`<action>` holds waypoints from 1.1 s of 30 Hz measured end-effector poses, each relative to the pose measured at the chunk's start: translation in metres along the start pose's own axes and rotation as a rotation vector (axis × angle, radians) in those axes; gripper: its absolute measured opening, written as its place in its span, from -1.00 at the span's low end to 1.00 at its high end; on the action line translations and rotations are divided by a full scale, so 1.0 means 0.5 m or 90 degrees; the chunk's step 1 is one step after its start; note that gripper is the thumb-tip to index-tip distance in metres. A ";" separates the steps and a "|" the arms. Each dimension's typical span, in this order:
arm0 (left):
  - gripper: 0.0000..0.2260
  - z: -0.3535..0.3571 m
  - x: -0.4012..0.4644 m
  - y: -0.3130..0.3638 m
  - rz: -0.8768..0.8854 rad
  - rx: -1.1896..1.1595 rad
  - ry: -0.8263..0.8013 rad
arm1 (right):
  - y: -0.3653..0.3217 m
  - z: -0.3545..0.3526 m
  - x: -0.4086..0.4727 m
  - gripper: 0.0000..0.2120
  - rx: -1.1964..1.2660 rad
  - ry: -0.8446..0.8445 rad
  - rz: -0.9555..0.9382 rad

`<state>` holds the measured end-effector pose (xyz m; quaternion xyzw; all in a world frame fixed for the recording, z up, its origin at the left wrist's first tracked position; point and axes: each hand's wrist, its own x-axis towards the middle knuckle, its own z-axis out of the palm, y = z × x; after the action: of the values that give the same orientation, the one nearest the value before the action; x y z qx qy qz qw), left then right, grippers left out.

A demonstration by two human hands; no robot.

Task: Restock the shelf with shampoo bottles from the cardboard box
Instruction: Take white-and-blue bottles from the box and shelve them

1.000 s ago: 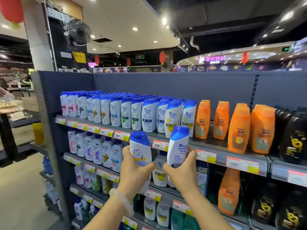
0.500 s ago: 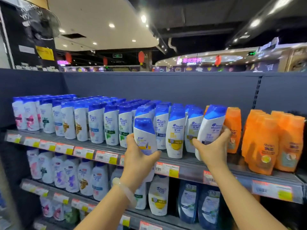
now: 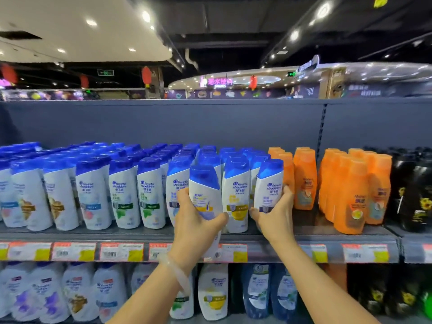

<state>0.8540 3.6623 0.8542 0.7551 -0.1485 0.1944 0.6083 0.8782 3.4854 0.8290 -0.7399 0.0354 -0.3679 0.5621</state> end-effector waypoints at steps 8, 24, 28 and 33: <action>-0.50 -0.010 0.009 -0.009 -0.002 -0.015 -0.027 | 0.004 -0.005 0.000 -0.02 -0.104 0.006 0.011; -0.49 -0.005 0.074 0.022 0.068 -0.036 0.021 | -0.132 0.026 -0.102 -0.65 -0.104 -0.209 -0.176; -0.49 0.015 0.079 0.004 0.071 -0.061 0.064 | -0.116 0.024 -0.109 -0.68 -0.128 -0.213 -0.157; -0.49 0.042 0.079 -0.033 0.062 -0.061 0.087 | -0.108 0.011 -0.113 -0.70 -0.128 -0.221 -0.156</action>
<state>0.8989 3.6459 0.8550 0.7022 -0.1521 0.2672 0.6422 0.8208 3.5358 0.8464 -0.8429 -0.1154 -0.2954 0.4346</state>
